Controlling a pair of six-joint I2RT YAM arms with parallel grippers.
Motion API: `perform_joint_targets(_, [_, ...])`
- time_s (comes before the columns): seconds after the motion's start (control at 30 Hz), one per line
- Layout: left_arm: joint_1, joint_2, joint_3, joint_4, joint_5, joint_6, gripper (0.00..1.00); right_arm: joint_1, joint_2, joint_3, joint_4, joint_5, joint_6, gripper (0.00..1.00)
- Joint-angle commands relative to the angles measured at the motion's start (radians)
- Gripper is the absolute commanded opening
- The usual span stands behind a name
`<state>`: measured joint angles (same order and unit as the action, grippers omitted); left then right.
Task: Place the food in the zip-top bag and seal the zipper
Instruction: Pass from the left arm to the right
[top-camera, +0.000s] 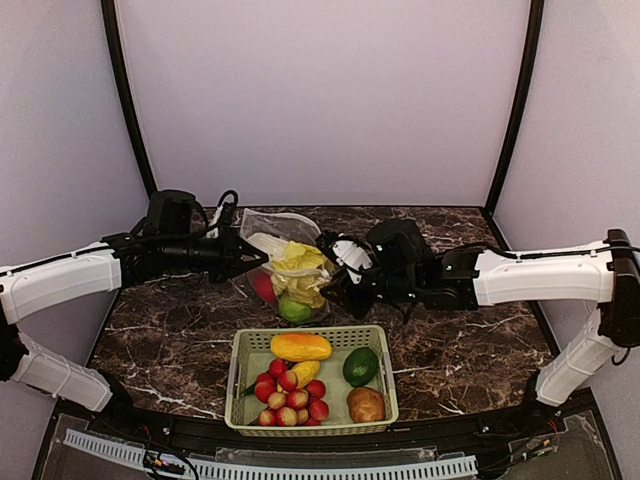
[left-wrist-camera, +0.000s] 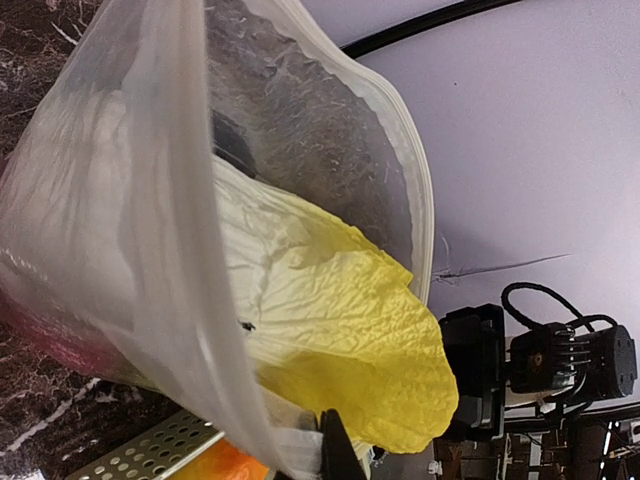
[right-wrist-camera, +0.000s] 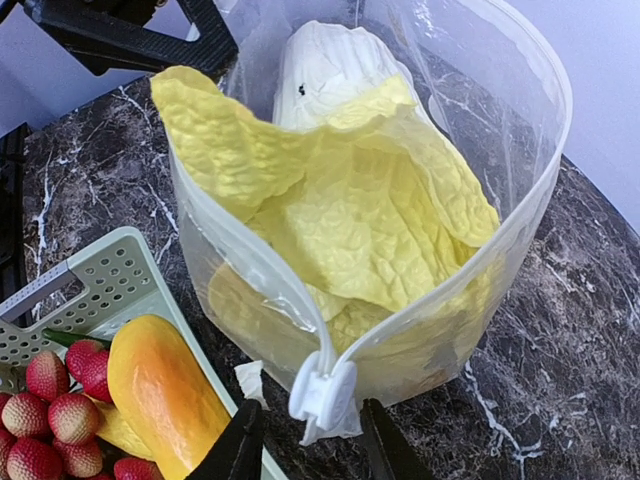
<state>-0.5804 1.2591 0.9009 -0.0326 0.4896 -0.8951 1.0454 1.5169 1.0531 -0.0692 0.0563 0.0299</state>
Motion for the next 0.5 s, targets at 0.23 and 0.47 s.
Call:
perform_joint_targets(0.23, [0.005,0.002,0.035,0.003,0.036,0.024,0.01,-0.013,0.012,0.043,0.004,0.091,-0.012,0.34])
perform_joint_targets(0.47, [0.005,0.000,0.036,0.000,0.039,0.025,0.01,-0.015,0.019,0.049,0.021,0.075,-0.024,0.20])
